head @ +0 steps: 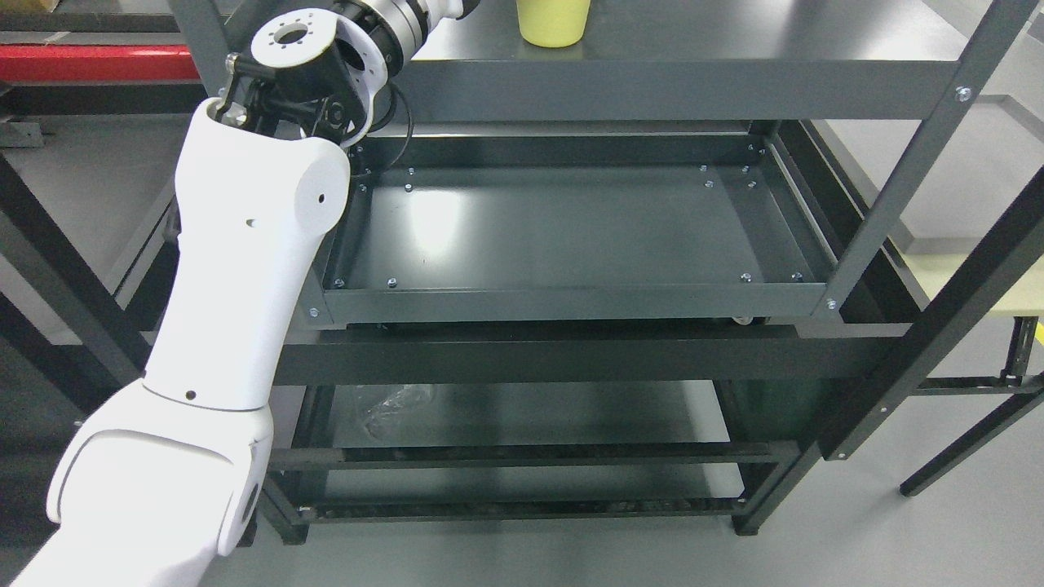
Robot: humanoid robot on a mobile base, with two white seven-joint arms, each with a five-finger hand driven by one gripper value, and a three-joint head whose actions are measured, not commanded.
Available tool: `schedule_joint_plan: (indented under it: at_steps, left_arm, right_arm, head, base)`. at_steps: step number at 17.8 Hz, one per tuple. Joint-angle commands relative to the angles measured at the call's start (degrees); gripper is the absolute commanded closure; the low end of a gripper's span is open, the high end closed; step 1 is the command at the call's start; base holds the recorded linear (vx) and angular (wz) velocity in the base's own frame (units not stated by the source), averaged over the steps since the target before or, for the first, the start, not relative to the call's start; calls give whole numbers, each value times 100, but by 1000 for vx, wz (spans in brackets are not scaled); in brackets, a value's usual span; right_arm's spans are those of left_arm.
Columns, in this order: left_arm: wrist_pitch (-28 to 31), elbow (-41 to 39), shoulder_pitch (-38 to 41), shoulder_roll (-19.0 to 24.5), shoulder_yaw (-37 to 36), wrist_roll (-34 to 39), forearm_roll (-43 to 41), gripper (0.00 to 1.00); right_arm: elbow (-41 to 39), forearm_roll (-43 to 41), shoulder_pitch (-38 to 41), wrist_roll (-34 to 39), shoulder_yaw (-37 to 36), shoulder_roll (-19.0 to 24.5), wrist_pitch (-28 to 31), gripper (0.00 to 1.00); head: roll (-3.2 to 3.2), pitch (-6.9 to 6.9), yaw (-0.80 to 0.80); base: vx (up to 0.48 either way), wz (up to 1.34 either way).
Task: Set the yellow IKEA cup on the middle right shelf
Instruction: 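Open the left hand and withdraw it down from the shelf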
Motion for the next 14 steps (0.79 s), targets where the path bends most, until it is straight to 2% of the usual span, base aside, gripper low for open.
schedule_joint_plan:
  at_steps: [1,7,10,13,14]
  left_arm:
    - [146,-1065,-164,100,518,-131,-12,2]
    - [146,-1136,-209,100,519,-1702,-21,13]
    - [163,-1338,-68,100,414,-3351,-3,14]
    - [163,-1601,413,100,-94,-5231,58,9]
    - [172,-1793,624,100,-323,-5456,137,8]
  right_arm:
    - [0,-141,79,1,97,-100,5,1]
    - [0,-141,79,1,97,-100,5,1]
    - [0,-141,79,1,97,-100,5,1]
    - [0,-141,79,1,97,-100,5,1]
    - [0,-141,79,1,97,-100,5,0]
  head:
    - [0,0,0]
    - [0,0,0]
    - [0,0,0]
    - [0,0,0]
    - [0,0,0]
  base:
    - [0,0]
    - [0,0]
    - [0,0]
    - [0,0]
    - [0,0]
